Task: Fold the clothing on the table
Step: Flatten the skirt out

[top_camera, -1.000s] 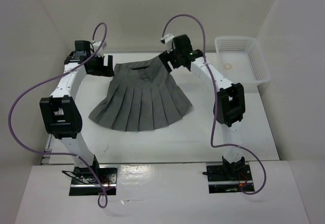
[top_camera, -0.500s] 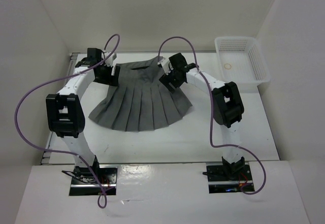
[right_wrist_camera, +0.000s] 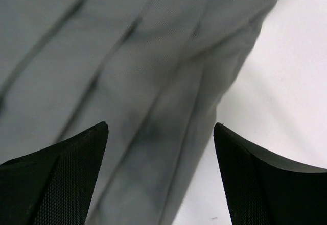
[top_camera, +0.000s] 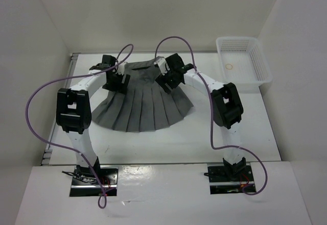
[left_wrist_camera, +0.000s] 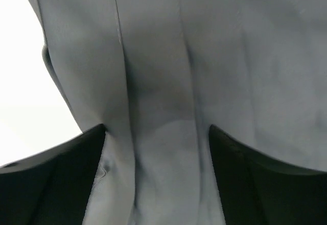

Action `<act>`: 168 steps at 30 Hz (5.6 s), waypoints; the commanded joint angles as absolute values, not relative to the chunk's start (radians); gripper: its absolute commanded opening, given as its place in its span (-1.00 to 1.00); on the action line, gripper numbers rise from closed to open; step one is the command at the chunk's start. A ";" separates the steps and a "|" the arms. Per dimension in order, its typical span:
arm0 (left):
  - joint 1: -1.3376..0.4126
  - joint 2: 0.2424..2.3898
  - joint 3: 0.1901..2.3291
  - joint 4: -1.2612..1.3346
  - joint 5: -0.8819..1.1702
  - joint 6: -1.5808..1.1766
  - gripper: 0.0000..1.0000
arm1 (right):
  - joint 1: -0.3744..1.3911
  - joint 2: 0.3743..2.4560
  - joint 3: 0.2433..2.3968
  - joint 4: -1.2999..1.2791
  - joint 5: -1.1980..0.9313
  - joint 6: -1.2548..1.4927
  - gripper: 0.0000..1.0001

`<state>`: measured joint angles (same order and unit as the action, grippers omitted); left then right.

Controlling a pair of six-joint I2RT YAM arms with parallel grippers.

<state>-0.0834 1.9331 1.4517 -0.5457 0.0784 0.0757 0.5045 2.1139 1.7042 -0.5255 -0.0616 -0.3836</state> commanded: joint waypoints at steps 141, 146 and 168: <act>0.210 1.212 1.080 -0.719 0.279 0.143 1.00 | 0.373 2.596 3.018 -1.256 -0.317 -0.448 0.91; 0.210 1.319 1.190 -0.697 0.321 0.143 1.00 | 0.244 2.461 2.658 -1.298 -0.648 -0.494 0.91; -0.144 1.948 1.543 -0.407 -0.118 -0.123 0.58 | 0.255 1.892 1.782 -0.798 -0.474 -0.365 0.89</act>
<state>-0.1219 1.9129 1.4738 -0.4496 -0.0280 -0.0689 0.2630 1.9427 1.8099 -0.8433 -0.5327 -0.3702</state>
